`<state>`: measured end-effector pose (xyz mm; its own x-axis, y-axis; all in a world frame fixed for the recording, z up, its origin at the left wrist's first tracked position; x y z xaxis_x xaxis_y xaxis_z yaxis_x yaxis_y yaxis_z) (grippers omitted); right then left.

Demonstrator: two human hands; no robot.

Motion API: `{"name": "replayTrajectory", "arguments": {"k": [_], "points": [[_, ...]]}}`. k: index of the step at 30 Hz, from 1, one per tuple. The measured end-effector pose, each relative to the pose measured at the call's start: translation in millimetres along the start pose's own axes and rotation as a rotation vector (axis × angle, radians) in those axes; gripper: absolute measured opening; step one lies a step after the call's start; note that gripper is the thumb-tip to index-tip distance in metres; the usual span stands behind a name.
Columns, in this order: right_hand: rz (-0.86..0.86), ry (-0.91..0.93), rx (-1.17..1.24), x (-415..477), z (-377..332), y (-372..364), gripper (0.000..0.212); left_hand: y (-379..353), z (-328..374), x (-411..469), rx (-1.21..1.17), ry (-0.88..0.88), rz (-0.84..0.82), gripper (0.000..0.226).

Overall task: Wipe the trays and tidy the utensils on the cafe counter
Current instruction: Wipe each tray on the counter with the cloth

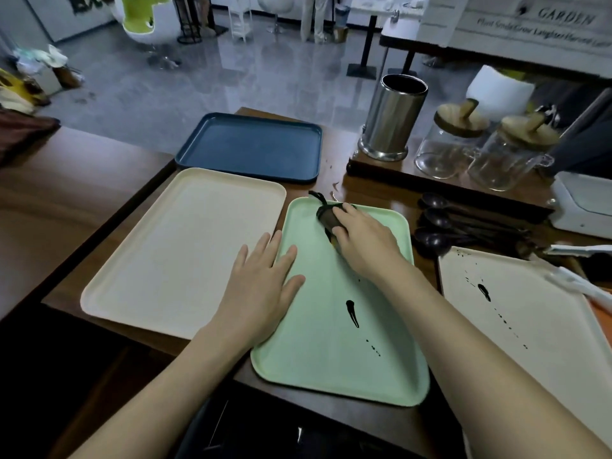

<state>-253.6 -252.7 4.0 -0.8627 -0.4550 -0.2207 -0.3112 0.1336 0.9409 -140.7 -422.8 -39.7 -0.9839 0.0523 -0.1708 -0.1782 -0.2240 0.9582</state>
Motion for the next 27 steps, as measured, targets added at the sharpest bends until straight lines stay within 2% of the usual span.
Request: {"name": "replayTrajectory", "arguments": {"k": [5,9,17,23,27], "points": [[0.021,0.083,0.01,-3,-14,-7,0.041,-1,0,-1,-0.016,0.0,0.026,0.074],[0.024,0.155,0.02,-32,-22,-16,0.044,-3,0,0,-0.05,0.007,0.095,0.04],[-0.075,0.136,0.059,-83,23,-17,0.047,0,3,-3,-0.032,0.024,0.114,0.041],[-0.034,0.044,0.053,-80,29,-4,0.038,5,6,-14,0.024,0.099,0.215,0.029],[-0.005,-0.026,0.044,-56,28,6,0.036,-2,7,-18,0.015,0.104,0.251,0.035]]}}
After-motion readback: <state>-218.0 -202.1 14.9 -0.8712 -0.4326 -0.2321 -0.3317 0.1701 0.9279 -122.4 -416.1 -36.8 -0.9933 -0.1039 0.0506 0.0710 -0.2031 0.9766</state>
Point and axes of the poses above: each hand's wrist, its own x-axis towards the middle knuckle, its own y-axis out of the back of the hand, z = x × y, the point moved 2 cm from there along x, towards the middle knuckle, and after that the axes turned 12 degrees about -z, right-handed, at the moved point
